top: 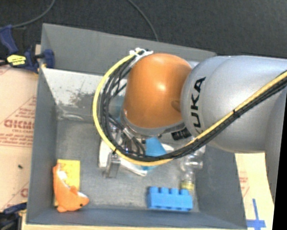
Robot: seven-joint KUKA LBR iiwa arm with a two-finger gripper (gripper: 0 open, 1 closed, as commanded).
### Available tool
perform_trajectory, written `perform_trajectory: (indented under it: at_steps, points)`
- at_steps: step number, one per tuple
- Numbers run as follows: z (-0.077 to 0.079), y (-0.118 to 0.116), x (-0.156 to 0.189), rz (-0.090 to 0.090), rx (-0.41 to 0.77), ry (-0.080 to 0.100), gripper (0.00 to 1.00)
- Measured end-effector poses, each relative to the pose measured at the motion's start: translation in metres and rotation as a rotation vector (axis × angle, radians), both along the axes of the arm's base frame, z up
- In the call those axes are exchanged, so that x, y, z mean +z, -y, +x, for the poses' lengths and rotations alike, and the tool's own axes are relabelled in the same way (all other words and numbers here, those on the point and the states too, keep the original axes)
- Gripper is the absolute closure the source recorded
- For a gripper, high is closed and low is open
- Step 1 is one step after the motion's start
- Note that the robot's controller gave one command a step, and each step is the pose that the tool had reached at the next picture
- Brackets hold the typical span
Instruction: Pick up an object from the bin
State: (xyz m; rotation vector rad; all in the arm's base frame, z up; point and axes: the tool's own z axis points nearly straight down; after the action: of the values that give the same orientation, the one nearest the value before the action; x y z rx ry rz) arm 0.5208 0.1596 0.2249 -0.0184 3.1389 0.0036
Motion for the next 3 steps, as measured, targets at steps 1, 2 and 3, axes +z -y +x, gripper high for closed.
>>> perform_trajectory:
  at_steps: [1,2,3]
  points:
    - [-0.002,0.063,-0.064,-0.003,0.113,-0.004,0.0]
    - [-0.004,0.056,-0.056,0.001,-0.041,0.002,0.0]
    - [-0.008,0.081,-0.113,-0.003,0.082,0.001,0.0]
